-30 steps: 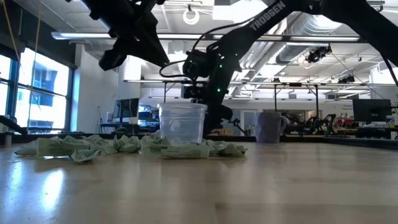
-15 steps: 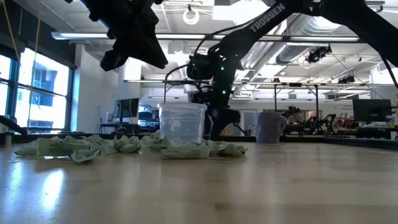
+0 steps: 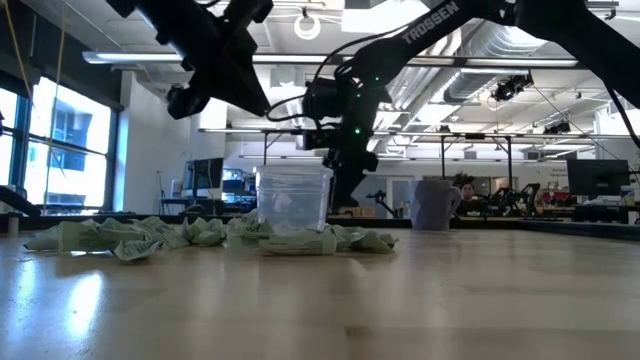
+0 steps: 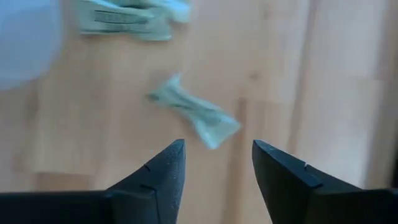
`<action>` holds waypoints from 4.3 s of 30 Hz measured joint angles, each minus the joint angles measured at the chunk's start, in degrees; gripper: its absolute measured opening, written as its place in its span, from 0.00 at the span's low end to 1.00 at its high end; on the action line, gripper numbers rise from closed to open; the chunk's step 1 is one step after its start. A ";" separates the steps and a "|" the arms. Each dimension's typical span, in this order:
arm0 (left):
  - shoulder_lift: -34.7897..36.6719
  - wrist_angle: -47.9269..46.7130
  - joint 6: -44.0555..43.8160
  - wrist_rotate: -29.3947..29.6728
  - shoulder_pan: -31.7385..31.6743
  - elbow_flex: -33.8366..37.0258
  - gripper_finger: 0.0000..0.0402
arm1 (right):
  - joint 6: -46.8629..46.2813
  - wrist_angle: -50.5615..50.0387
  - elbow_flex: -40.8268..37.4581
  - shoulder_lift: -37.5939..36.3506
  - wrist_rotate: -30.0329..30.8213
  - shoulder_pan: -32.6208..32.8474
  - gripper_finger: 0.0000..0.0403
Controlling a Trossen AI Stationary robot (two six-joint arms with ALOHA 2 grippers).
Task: Pick and place Stevia / Truvia into bins
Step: Put the stevia packet into the transparent container
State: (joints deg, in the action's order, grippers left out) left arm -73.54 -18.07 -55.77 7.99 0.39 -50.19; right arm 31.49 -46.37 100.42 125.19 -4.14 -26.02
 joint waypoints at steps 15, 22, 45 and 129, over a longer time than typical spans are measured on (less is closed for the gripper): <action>0.00 2.65 0.00 -5.65 -7.88 -0.87 0.18 | -22.15 -0.01 0.00 0.31 -19.84 -6.52 0.05; 0.00 8.27 -1.28 -9.07 -11.01 -0.87 0.18 | -28.34 -1.17 -0.02 1.86 -24.43 -4.87 0.01; -11.69 9.65 20.22 -20.92 -28.91 -5.27 0.37 | -20.22 -26.11 -0.09 -11.30 -12.19 -5.48 0.11; -48.34 -64.02 36.15 -3.63 -1.86 -74.12 0.09 | -45.55 -35.22 0.00 -48.61 16.89 7.69 0.35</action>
State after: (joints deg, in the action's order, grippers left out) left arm -121.88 -82.08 -19.62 4.36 -1.47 -124.31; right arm -14.06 -81.59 100.42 76.58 12.74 -18.33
